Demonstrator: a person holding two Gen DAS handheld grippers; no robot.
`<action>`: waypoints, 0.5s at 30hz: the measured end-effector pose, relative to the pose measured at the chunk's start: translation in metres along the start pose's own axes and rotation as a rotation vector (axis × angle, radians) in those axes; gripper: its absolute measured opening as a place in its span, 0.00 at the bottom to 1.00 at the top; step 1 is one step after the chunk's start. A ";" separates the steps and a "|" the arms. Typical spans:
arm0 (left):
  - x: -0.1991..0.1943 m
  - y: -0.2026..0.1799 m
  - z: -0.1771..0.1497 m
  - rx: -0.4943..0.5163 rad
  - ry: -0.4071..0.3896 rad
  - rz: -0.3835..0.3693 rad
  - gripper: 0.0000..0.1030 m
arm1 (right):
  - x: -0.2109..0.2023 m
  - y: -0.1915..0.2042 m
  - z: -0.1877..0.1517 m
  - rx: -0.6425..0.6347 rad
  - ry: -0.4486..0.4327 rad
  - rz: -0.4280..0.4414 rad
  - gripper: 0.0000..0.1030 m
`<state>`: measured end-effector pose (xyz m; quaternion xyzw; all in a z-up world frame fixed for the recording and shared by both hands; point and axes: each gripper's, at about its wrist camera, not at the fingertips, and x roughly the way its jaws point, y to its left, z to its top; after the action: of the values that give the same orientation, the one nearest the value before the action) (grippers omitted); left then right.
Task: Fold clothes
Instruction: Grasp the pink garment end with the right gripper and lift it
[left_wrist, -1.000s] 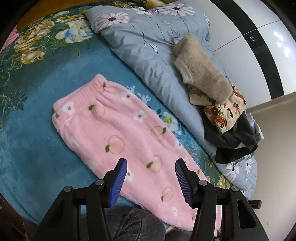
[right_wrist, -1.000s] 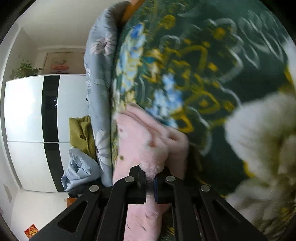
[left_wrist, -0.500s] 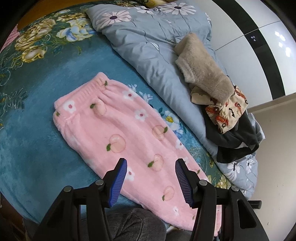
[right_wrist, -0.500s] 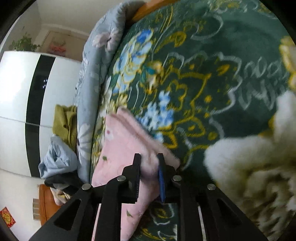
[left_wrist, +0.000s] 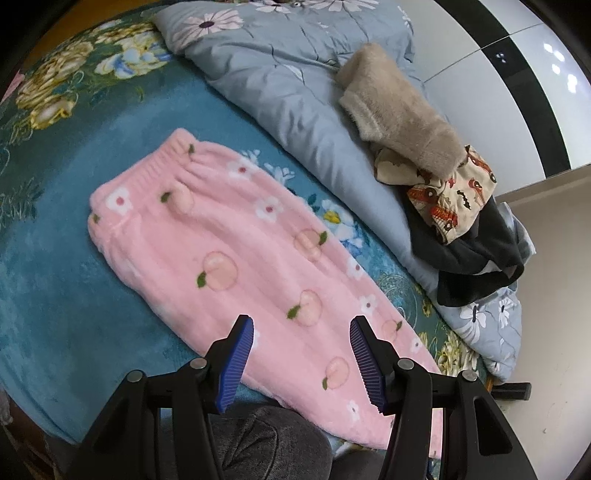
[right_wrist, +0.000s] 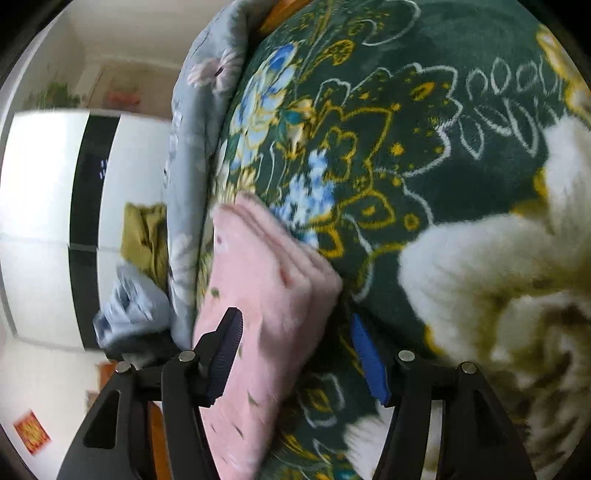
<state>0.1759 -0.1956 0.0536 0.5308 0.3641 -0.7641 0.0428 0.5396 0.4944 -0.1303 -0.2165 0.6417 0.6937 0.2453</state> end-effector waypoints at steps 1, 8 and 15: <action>-0.001 0.001 0.001 -0.003 -0.005 -0.001 0.57 | 0.002 0.000 0.002 0.009 -0.008 -0.001 0.60; 0.000 0.009 -0.002 -0.019 0.004 -0.012 0.57 | 0.015 0.014 0.006 0.020 0.009 0.002 0.32; -0.008 0.027 -0.002 -0.048 -0.014 -0.044 0.57 | 0.005 0.066 0.001 -0.112 0.012 0.027 0.14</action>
<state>0.1935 -0.2166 0.0460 0.5161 0.3933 -0.7598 0.0413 0.4949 0.4925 -0.0810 -0.2254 0.6061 0.7305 0.2196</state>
